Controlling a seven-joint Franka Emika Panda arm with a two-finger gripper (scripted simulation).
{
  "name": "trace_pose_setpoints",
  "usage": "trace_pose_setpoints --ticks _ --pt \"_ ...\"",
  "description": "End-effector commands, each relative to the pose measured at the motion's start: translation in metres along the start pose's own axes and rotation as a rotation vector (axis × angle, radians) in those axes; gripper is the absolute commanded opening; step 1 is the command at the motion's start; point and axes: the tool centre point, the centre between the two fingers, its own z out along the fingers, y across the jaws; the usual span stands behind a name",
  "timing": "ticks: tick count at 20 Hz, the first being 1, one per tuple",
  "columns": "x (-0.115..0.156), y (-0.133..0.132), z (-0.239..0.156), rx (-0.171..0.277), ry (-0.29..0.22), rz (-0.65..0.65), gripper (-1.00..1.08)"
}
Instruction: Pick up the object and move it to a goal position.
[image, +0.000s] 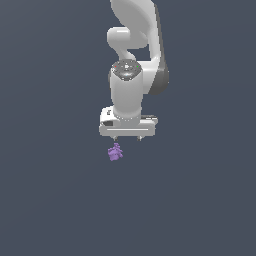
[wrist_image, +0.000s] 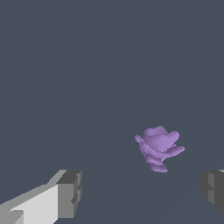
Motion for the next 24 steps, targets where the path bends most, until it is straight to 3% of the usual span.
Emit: trace_pose_setpoints --ticks 1,10,24 --pt "0.0 0.0 0.0 0.0 0.0 0.0 1.0" --pt "0.016 -0.01 -0.025 -0.004 0.062 -0.05 1.0" --pt "0.011 0.007 -0.002 -0.009 0.041 -0.134 1.0"
